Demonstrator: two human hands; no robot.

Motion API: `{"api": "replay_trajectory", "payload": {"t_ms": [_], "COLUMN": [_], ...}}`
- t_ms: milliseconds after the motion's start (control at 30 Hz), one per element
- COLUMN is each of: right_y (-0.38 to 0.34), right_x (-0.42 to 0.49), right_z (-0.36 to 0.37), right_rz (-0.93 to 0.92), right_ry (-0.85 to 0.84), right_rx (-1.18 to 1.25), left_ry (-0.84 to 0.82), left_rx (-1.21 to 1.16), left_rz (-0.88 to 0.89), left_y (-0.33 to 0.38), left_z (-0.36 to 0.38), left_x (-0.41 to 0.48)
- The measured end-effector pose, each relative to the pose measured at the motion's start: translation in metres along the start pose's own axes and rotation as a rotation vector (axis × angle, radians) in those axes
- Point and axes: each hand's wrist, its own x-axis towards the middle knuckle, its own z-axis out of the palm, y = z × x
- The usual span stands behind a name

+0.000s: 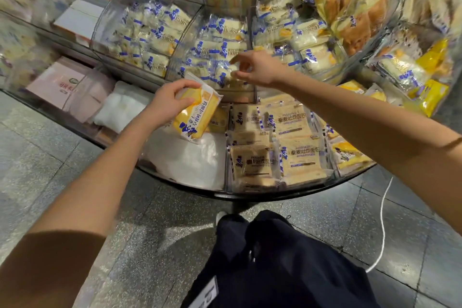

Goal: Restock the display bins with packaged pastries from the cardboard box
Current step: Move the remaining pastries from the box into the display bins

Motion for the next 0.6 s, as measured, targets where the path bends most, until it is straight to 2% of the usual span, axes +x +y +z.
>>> {"api": "replay_trajectory", "payload": {"t_ms": [133, 233, 433, 600], "right_y": [-0.012, -0.026, -0.056, -0.079], "right_x": [0.02, 0.025, 0.013, -0.027], "right_z": [0.012, 0.023, 0.038, 0.053], "right_rz": [-0.071, -0.092, -0.033, 0.138], "right_ry": [-0.147, -0.217, -0.14, -0.076], "right_rx": [-0.171, -0.198, -0.227, -0.15], "left_ry": [-0.081, -0.153, -0.386, -0.591], "left_rx": [0.02, 0.021, 0.053, 0.122], "left_rz": [0.028, 0.057, 0.137, 0.183], "left_y": [-0.015, -0.029, -0.055, -0.067], "left_z": [-0.028, -0.046, -0.079, -0.097], "left_x": [0.007, 0.014, 0.033, 0.046]}}
